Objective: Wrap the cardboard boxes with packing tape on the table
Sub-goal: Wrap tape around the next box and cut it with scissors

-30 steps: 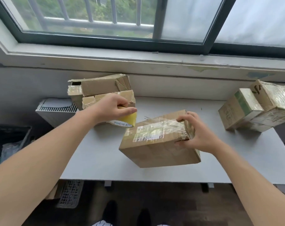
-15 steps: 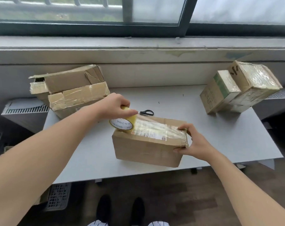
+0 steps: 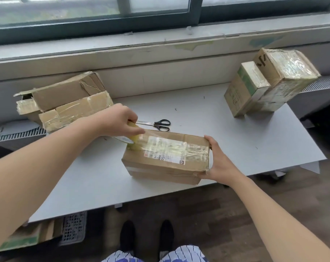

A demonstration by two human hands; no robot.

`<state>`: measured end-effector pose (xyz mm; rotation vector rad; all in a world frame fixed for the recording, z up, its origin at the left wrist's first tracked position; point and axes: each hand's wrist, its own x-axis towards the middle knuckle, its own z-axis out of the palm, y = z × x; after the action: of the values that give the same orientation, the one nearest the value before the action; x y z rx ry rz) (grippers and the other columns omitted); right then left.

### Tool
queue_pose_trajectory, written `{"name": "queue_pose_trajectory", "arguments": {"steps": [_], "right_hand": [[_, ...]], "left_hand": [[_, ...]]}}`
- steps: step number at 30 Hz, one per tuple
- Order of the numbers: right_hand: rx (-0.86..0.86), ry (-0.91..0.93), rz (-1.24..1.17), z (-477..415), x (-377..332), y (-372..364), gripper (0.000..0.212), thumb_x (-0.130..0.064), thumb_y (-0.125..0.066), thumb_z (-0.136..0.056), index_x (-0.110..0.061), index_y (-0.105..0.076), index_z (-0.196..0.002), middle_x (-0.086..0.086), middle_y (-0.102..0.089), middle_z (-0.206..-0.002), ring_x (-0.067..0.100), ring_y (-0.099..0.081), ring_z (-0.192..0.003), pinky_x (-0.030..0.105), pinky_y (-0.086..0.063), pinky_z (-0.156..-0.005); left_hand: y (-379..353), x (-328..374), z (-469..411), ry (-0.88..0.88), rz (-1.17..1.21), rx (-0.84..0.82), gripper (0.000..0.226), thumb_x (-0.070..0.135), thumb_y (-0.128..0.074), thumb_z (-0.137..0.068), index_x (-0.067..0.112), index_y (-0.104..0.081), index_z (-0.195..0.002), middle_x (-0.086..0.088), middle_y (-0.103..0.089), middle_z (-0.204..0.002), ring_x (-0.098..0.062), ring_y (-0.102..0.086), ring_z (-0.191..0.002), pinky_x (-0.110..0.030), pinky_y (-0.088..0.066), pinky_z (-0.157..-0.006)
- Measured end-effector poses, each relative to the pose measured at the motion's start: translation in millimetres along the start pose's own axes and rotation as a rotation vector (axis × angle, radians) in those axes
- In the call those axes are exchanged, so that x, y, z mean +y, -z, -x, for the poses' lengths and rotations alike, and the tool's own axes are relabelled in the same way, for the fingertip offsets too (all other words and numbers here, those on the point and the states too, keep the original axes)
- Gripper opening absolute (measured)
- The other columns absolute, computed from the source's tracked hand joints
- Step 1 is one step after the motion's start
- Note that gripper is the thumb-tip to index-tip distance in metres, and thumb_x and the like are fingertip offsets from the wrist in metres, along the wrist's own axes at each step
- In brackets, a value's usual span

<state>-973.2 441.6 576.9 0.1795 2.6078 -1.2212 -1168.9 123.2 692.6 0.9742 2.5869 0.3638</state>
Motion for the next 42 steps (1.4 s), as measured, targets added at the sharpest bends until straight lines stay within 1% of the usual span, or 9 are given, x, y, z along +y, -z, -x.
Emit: {"name": "queue_pose_trajectory", "arguments": {"steps": [5,9,12,17,24,29,35,39,42], "right_hand": [[0.020,0.024,0.055,-1,-7,-9,0.132,-0.040,-0.098,-0.060,-0.050,-0.002,-0.150,-0.013,-0.034,-0.150,0.017,-0.050,-0.129,0.047,-0.047,-0.108],[0.024,0.015,0.076,0,-4,-10,0.133,-0.043,-0.098,-0.057,-0.049,-0.004,-0.151,-0.012,-0.036,-0.149,0.017,-0.052,-0.126,0.049,-0.050,-0.104],[0.026,0.009,0.082,-1,-5,-11,0.133,-0.043,-0.098,-0.058,-0.048,-0.004,-0.151,-0.012,-0.036,-0.149,0.017,-0.053,-0.125,0.049,-0.051,-0.103],[0.015,-0.004,0.095,-1,-7,-11,0.135,-0.045,-0.098,-0.057,-0.047,-0.002,-0.152,-0.015,-0.036,-0.147,0.016,-0.055,-0.121,0.048,-0.051,-0.102],[0.010,-0.027,0.114,1,-11,-12,0.134,-0.042,-0.098,-0.058,-0.046,-0.002,-0.152,-0.016,-0.039,-0.144,0.014,-0.056,-0.121,0.047,-0.052,-0.103],[0.007,-0.036,0.111,1,-12,-13,0.132,-0.041,-0.097,-0.060,-0.046,-0.002,-0.152,-0.015,-0.041,-0.142,0.015,-0.056,-0.120,0.048,-0.051,-0.105],[-0.001,-0.085,0.119,-2,-12,-9,0.129,-0.045,-0.094,-0.062,-0.052,-0.001,-0.151,-0.012,-0.037,-0.150,0.021,-0.054,-0.127,0.051,-0.047,-0.108],[0.056,-0.100,0.200,-9,-15,3,0.122,-0.039,-0.089,-0.072,-0.052,-0.001,-0.156,-0.016,-0.022,-0.163,0.026,-0.043,-0.140,0.053,-0.042,-0.113],[0.196,-0.111,0.480,-15,-23,2,0.101,-0.032,-0.077,-0.087,-0.035,-0.010,-0.162,-0.006,-0.015,-0.169,0.027,-0.032,-0.148,0.059,-0.036,-0.115]], "left_hand": [[-5,-19,3,-0.048,-0.083,0.031,0.074,0.087,-0.047,-0.066,0.014,-0.043,-0.057,-0.001,-0.036,-0.049,-0.021,-0.037,-0.053,-0.036,-0.034,-0.052],[11,-30,-2,-0.032,0.001,-0.077,0.068,0.081,-0.052,-0.066,0.014,-0.046,-0.058,0.003,-0.037,-0.054,-0.016,-0.034,-0.054,-0.035,-0.033,-0.055],[19,-46,3,-0.040,-0.122,-0.105,0.073,0.083,-0.049,-0.069,0.013,-0.066,-0.071,-0.005,-0.055,-0.060,-0.022,-0.049,-0.060,-0.037,-0.040,-0.059],[3,-64,5,-0.024,-0.165,0.000,0.054,0.065,-0.069,-0.085,0.016,-0.060,-0.064,-0.004,-0.054,-0.055,-0.025,-0.053,-0.064,-0.043,-0.049,-0.064],[-43,-98,-2,-0.007,-0.005,0.121,0.077,0.092,-0.045,-0.072,0.020,-0.071,-0.079,0.003,-0.067,-0.069,-0.021,-0.064,-0.071,-0.043,-0.054,-0.069],[-54,-108,-10,0.027,0.128,0.026,0.094,0.104,-0.042,-0.061,0.015,-0.069,-0.075,-0.002,-0.066,-0.069,-0.022,-0.062,-0.071,-0.044,-0.053,-0.068],[-56,-104,-18,0.094,0.246,-0.079,0.080,0.085,-0.064,-0.072,0.006,-0.069,-0.077,-0.016,-0.062,-0.073,-0.025,-0.054,-0.067,-0.033,-0.039,-0.061],[-63,-97,-13,0.095,0.302,-0.082,0.054,0.070,-0.066,-0.083,0.018,-0.066,-0.067,0.004,-0.053,-0.057,-0.008,-0.047,-0.057,-0.028,-0.036,-0.057],[-76,-92,-8,0.115,0.339,-0.036,0.046,0.048,-0.067,-0.094,0.024,-0.054,-0.057,0.011,-0.045,-0.048,-0.008,-0.044,-0.052,-0.029,-0.033,-0.055]]}}
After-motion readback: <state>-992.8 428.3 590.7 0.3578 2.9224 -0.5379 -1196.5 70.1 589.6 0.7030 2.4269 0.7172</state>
